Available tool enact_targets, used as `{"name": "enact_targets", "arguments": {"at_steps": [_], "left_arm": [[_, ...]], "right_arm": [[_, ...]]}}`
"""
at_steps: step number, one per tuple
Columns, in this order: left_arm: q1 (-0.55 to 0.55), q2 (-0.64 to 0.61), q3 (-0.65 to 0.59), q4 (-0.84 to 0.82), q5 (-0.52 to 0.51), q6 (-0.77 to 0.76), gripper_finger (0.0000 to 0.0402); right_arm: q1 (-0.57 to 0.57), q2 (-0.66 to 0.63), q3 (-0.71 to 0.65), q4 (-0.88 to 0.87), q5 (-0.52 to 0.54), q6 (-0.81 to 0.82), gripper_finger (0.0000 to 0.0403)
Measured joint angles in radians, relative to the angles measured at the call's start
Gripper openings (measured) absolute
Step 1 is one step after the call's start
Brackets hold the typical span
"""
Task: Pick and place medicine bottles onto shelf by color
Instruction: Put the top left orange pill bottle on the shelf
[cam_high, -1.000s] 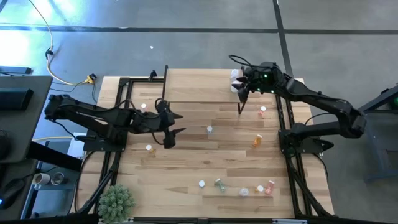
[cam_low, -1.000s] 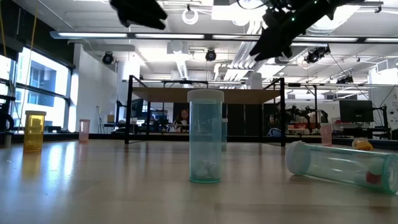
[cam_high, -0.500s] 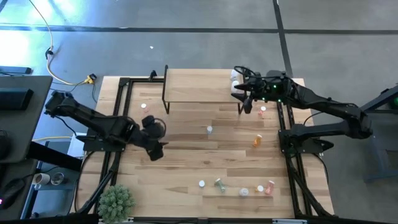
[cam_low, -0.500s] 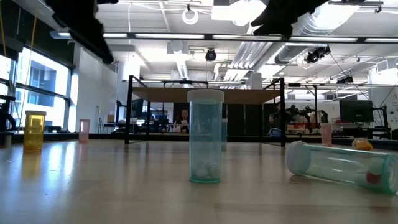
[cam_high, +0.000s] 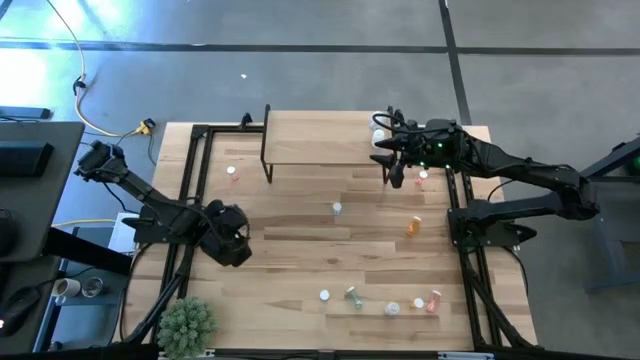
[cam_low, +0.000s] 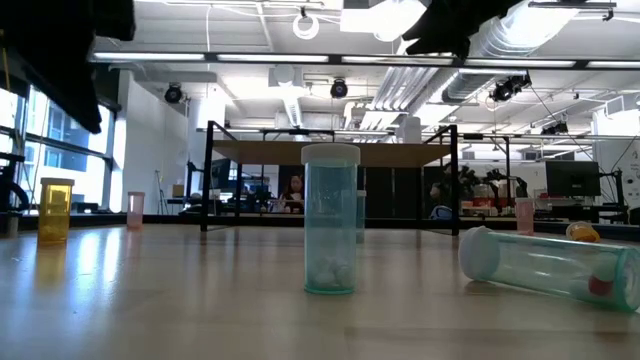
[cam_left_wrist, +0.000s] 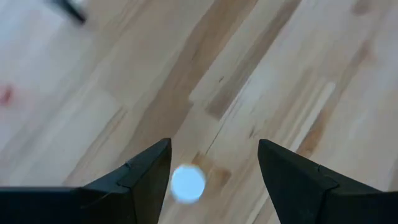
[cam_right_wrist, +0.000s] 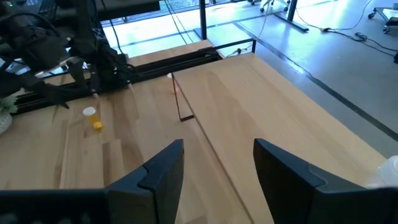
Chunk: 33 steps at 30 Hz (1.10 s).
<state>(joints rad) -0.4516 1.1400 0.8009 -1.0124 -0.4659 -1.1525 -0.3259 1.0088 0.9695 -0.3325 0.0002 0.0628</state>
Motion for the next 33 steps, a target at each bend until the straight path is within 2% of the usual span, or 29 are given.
{"name": "enact_targets", "arguments": {"at_steps": [6,10,26,33], "left_arm": [[-0.023,0.000,0.000,-0.130,0.086,-0.250,0.0227],[-0.023,0.000,0.000,-0.132,0.096,-0.328,0.0227],[-0.013,0.001,-0.036,-0.061,0.091,-0.375,0.0227],[0.008,0.040,-0.045,-0.046,0.096,-0.391,0.0227]], "right_arm": [[0.002,0.000,0.000,0.000,0.000,0.000,0.0184],[0.002,0.000,0.000,0.000,0.000,0.000,0.0184],[0.002,0.001,0.000,0.000,0.000,0.000,0.0184],[0.002,0.001,0.000,0.000,0.000,0.000,0.0184]]}}
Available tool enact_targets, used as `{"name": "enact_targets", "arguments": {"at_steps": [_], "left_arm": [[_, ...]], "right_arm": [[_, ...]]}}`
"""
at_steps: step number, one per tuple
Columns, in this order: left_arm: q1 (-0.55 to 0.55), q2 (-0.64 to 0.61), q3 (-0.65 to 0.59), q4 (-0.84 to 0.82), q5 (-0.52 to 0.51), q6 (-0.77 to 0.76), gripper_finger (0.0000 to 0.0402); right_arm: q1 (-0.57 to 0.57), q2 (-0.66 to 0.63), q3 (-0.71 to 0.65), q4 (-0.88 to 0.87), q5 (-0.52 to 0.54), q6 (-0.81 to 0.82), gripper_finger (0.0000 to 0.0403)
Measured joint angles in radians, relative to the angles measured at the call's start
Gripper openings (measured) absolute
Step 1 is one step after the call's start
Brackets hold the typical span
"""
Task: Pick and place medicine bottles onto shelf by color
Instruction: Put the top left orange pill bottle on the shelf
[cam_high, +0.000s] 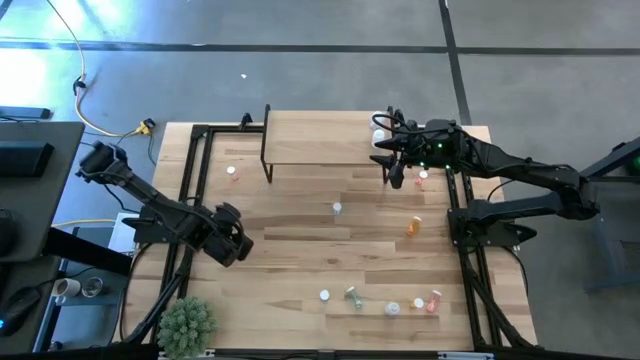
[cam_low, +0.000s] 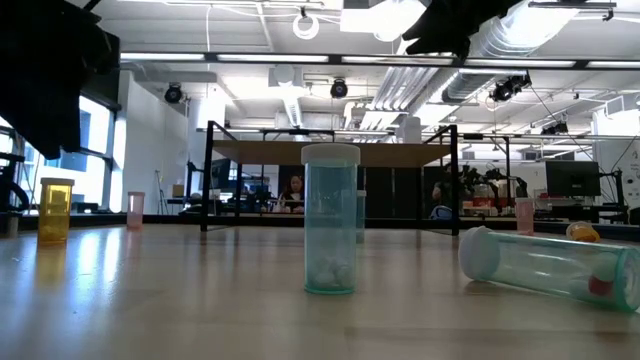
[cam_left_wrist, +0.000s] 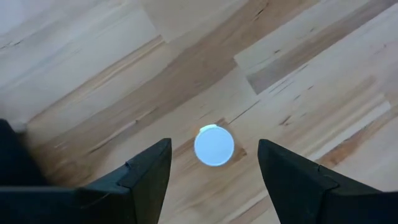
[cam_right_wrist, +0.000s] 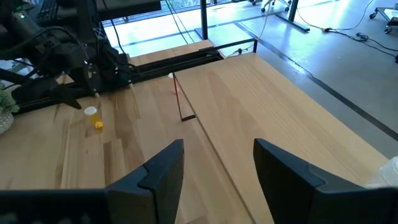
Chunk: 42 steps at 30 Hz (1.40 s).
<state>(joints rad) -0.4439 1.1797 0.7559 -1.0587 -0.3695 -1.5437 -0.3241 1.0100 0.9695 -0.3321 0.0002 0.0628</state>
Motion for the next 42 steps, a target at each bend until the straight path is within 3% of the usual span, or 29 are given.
{"name": "enact_targets", "arguments": {"at_steps": [18,32,42], "left_arm": [[0.008,0.157,0.000,0.043,0.016,-0.036,0.0227],[0.008,0.169,0.000,0.059,0.007,-0.035,0.0226],[0.008,0.216,0.000,0.063,0.026,-0.028,0.0173]], "right_arm": [[0.000,0.000,0.000,0.000,0.000,0.000,0.0184],[0.000,0.000,0.000,0.001,0.000,0.000,0.0184],[0.000,0.000,0.000,0.000,0.000,0.000,0.0184]]}}
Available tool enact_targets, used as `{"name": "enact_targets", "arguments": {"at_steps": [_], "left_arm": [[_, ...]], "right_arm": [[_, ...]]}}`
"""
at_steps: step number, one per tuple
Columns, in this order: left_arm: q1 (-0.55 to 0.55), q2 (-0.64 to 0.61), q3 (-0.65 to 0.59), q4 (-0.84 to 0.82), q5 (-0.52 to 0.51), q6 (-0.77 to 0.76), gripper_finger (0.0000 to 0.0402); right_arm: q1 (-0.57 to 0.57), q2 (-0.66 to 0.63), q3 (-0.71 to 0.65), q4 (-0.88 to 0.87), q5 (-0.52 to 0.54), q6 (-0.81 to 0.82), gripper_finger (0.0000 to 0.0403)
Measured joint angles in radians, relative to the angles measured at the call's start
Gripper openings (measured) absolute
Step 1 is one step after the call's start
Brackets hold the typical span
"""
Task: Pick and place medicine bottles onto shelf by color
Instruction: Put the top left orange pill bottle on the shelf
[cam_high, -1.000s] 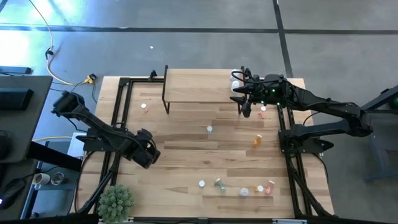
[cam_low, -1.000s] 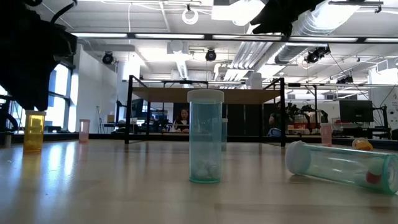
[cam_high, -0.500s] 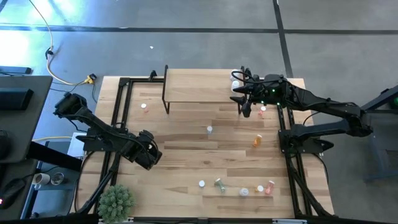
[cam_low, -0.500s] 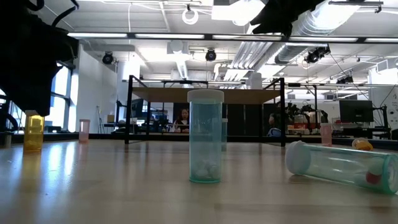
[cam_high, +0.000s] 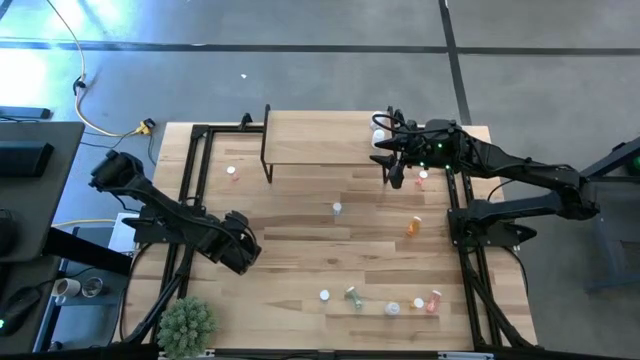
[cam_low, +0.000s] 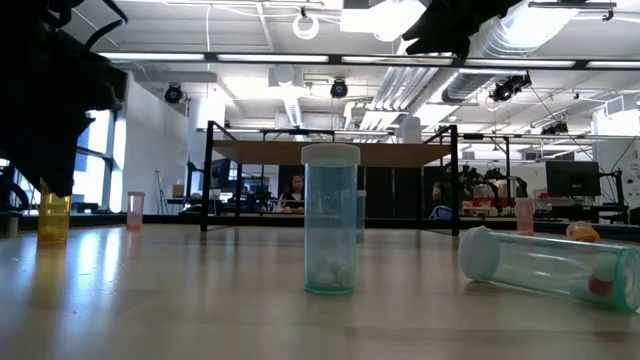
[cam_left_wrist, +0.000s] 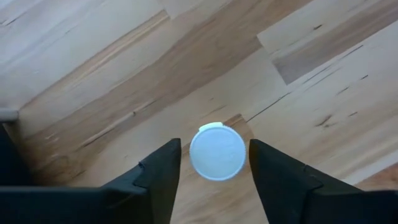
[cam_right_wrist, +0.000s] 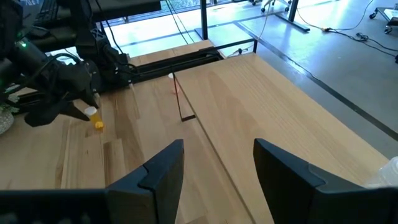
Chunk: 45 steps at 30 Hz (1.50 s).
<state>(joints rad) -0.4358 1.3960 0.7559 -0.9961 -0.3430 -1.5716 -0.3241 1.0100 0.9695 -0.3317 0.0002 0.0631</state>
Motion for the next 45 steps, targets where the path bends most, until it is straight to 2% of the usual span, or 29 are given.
{"name": "enact_targets", "arguments": {"at_steps": [17,28,35,45], "left_arm": [[0.000,0.016,0.000,0.007,0.000,0.023,0.0111],[0.000,0.005,0.014,0.006,-0.006,0.064,0.0111],[0.048,-0.030,0.077,0.000,-0.024,0.216,0.0111],[0.204,-0.043,0.226,-0.046,-0.016,0.544,0.0111]], "right_arm": [[0.000,0.000,0.000,0.000,0.000,0.000,0.0184],[0.000,0.000,0.000,0.000,0.000,0.000,0.0184],[0.000,0.000,0.000,-0.001,0.000,0.005,0.0184],[0.000,0.014,0.000,-0.007,0.000,0.008,0.0184]]}}
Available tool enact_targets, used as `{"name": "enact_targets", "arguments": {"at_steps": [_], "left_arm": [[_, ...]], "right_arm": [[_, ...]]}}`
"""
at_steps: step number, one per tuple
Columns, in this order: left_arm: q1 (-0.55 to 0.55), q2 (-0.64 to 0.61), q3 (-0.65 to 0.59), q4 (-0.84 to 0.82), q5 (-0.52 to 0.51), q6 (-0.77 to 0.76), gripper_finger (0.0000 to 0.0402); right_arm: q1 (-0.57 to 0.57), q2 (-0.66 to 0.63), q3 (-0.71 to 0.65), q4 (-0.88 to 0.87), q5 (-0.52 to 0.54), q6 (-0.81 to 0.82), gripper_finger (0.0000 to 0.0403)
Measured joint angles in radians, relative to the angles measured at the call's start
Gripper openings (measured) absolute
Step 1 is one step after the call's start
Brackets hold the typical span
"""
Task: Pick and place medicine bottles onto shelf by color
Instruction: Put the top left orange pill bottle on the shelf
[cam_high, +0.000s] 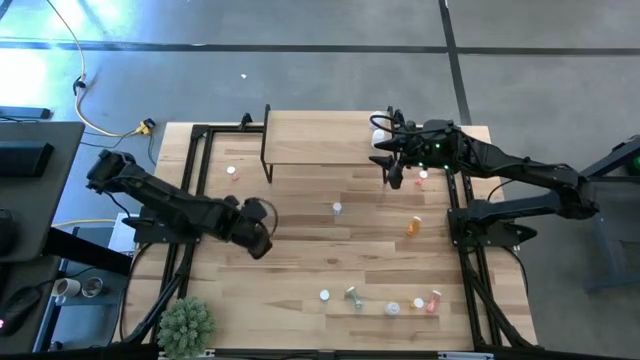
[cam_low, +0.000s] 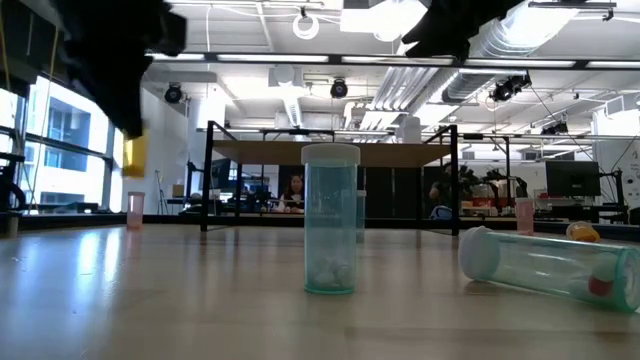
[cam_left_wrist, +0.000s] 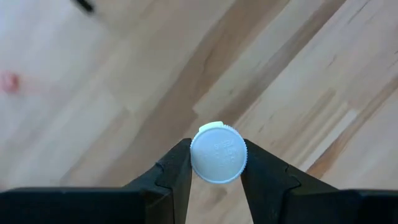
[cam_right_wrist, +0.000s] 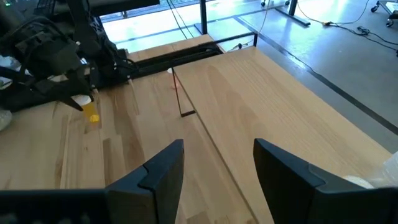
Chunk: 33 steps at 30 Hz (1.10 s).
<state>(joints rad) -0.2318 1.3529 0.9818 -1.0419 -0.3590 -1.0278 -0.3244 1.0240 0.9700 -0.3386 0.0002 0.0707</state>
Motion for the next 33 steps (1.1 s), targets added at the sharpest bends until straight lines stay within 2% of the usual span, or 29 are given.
{"name": "enact_targets", "arguments": {"at_steps": [6,17,26,33], "left_arm": [[0.149,0.000,0.133,-0.022,0.009,0.262,0.0111],[0.506,0.000,0.396,-0.022,0.007,0.686,0.0111],[0.795,0.003,0.574,-0.007,0.023,0.865,0.0111],[0.967,0.043,0.690,-0.008,0.117,0.905,0.0111]], "right_arm": [[0.000,0.028,0.000,-0.015,0.000,-0.011,0.0184],[0.000,0.086,0.000,-0.026,0.000,-0.026,0.0184],[0.000,0.090,0.000,-0.026,0.000,-0.026,0.0184],[0.000,0.090,0.000,-0.026,0.000,-0.026,0.0184]]}}
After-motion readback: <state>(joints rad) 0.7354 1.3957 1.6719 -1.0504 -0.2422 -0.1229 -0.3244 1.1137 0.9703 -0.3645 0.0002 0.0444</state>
